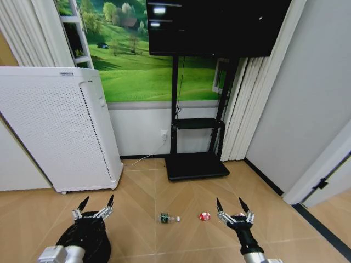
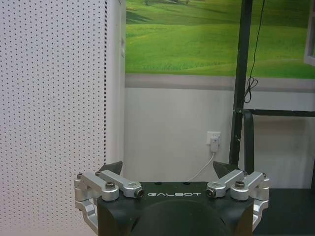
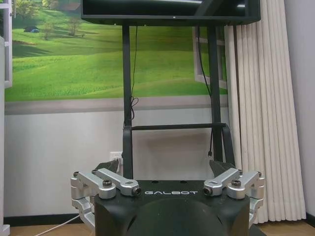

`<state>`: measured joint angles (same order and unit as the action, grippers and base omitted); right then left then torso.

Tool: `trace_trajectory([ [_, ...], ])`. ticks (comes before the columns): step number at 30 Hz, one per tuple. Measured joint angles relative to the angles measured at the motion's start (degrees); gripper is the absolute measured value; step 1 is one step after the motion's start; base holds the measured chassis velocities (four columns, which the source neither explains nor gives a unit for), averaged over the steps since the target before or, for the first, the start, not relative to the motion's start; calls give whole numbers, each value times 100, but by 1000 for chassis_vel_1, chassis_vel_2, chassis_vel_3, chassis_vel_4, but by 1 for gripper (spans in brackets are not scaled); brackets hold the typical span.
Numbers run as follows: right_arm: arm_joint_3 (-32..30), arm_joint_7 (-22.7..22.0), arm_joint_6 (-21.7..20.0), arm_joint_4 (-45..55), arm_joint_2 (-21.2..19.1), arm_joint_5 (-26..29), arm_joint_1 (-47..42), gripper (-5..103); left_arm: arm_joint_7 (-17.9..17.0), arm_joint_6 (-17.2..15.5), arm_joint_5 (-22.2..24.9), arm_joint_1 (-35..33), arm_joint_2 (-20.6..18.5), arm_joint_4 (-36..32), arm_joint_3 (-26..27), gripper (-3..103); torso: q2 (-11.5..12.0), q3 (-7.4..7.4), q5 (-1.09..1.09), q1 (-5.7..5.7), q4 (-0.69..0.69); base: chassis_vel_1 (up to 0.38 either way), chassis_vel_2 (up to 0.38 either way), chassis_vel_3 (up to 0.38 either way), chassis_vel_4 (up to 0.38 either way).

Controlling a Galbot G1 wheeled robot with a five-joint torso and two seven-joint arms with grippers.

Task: Pick up the trash bin and place the garbage on the floor into it.

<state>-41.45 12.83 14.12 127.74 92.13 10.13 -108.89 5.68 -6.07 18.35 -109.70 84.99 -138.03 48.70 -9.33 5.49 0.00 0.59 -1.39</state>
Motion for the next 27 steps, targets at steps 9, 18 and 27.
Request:
trace_trajectory([
  [9,29,-147,147,-90,0,-104,37,100,38,252,-6,2,-11,25,44,100,156,-122,1,-34,0,-19,20,20,-20],
  [18,36,-168,194,-96,0,-173,35,100,46,542,-129,0,-5,72,108,100,142,-106,0,-39,0,-10,23,18,-21],
  [27,18,-23,62,-22,0,-159,12,100,42,559,-252,0,-35,59,197,100,120,-89,0,-33,0,0,0,0,0],
])
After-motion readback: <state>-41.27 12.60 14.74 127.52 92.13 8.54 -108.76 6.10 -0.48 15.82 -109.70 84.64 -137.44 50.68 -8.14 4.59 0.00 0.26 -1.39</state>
